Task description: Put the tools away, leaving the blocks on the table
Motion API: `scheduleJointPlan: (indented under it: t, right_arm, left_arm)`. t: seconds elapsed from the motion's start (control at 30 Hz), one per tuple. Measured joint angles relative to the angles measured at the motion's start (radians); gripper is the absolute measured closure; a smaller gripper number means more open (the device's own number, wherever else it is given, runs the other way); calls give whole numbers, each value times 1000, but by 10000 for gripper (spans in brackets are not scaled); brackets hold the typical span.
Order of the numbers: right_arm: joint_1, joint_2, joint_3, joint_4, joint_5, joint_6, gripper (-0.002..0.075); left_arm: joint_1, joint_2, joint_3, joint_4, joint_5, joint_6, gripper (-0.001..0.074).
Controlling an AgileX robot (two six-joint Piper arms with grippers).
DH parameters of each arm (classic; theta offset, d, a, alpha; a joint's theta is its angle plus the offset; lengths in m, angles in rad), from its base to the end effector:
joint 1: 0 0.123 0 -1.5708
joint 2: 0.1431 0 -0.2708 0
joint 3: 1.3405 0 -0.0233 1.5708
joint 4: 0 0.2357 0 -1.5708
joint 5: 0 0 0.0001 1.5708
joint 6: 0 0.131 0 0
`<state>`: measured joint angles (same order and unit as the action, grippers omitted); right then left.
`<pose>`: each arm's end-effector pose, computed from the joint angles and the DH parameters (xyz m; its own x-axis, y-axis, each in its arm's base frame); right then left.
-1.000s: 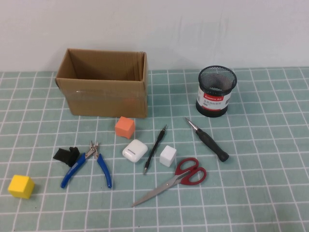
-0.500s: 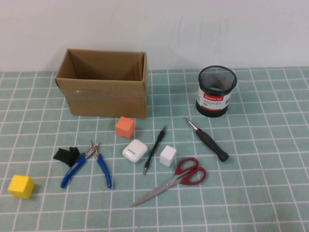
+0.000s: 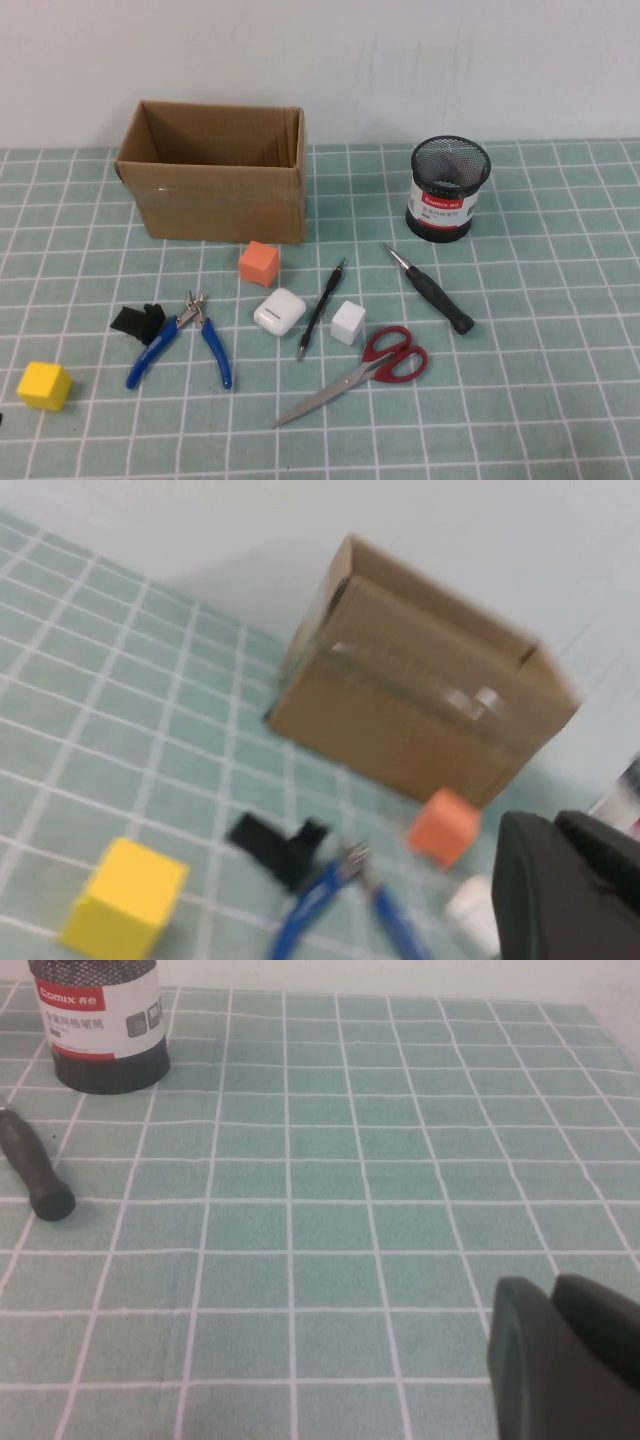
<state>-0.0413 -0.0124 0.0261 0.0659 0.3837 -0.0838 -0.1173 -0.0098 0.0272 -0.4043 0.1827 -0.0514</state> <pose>0.0896 -0.0005 0.1589 -0.3046 -0.0101 -0.9524 0.0109 0.9998 -0.0141 0.0934 -0.0205 0.1857 -0.1694 -0.4166 -0.8932 0.1263 0.8896 -0.4389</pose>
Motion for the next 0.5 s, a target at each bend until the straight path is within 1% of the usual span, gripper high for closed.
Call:
scheduleJointPlan:
  t: [0.1, 0.17, 0.27, 0.37, 0.5]
  right_arm:
    - [0, 0, 0, 0, 0, 0, 734]
    - [0, 0, 0, 0, 0, 0, 734]
    - [0, 0, 0, 0, 0, 0, 734]
    - [0, 0, 0, 0, 0, 0, 733]
    - [0, 0, 0, 0, 0, 0, 733]
  left_arm:
    - [0, 0, 0, -109, -48, -19, 739]
    - [0, 0, 0, -138, -73, -18, 739]
    - [0, 0, -8, -175, -49, -36, 739]
    - [0, 16, -101, -176, 104, -45, 739]
    - [0, 175, -337, -80, 384, -45, 739]
